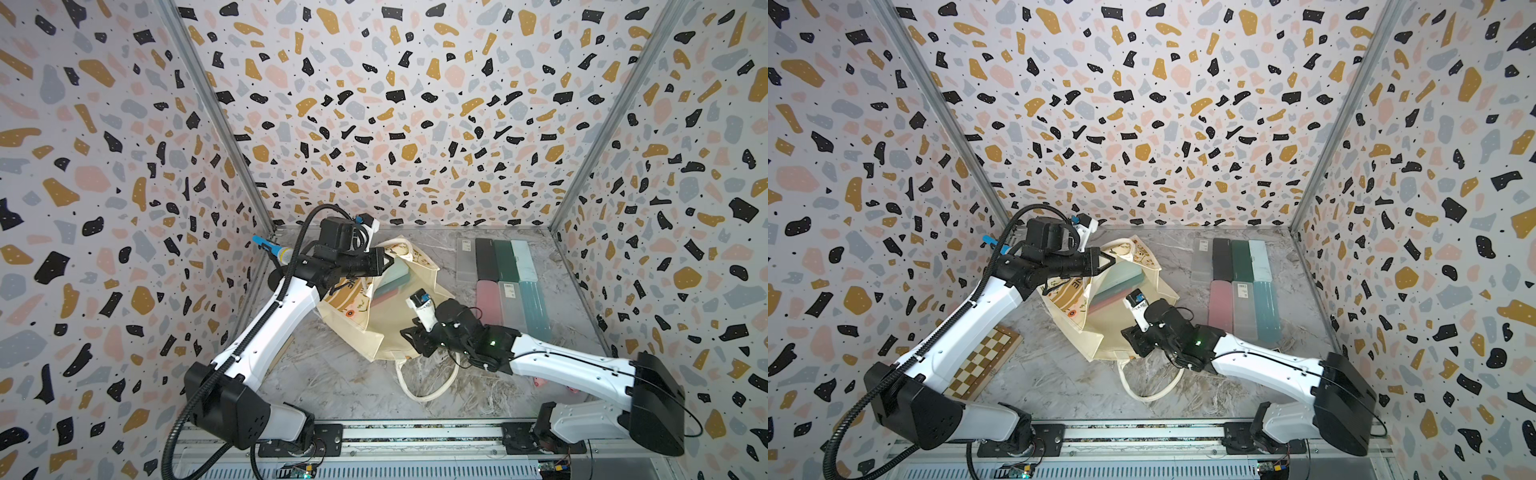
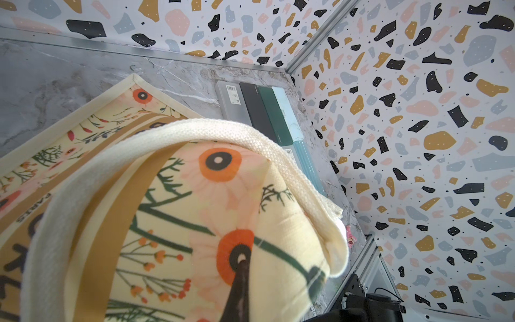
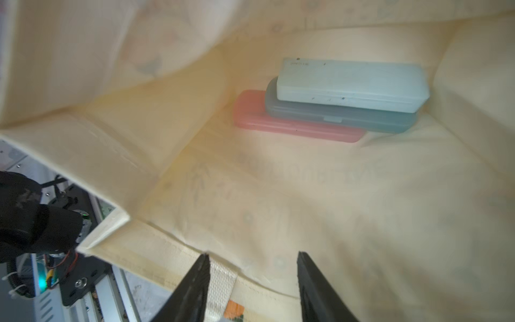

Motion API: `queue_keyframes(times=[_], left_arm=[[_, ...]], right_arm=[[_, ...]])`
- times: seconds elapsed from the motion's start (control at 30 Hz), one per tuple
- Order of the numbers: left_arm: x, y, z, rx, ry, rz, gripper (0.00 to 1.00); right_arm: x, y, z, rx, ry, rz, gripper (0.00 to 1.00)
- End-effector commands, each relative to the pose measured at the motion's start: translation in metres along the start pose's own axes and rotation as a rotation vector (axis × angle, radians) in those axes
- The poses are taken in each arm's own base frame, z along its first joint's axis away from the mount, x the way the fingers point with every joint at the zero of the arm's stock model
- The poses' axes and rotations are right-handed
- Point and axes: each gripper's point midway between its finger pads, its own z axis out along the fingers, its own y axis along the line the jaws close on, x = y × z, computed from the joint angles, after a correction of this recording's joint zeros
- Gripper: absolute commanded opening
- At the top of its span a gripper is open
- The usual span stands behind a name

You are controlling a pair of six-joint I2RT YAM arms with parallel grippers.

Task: Take out the pencil case from the canvas bag
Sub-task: Pick up the pencil case from the canvas bag.

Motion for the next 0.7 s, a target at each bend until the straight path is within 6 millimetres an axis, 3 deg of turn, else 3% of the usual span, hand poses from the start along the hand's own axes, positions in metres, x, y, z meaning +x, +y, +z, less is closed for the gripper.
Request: queue_keyframes(times=[0.0,0.33,0.5,0.67], left_arm=[[-0.013,-0.022,-0.018,0.054,-0.067,0.063,0.00],[-0.008,-0.028,-0.029,0.062,-0.064,0.100,0.00],[-0.005,-0.029,-0.039,0.052,-0.079,0.112,0.00],[-0.001,-0.031,-0.043,0.052,-0.077,0.111,0.00]], right_arm=[[-0.015,-0.004,0.014,0.051,-0.013,0.009,0.50],[-0.008,-0.029,0.077,0.210,0.106,0.105,0.47],[-0.016,-0.044,0.095,0.260,0.112,0.199,0.47],[-0.021,-0.075,0.101,0.338,0.118,0.339,0.47]])
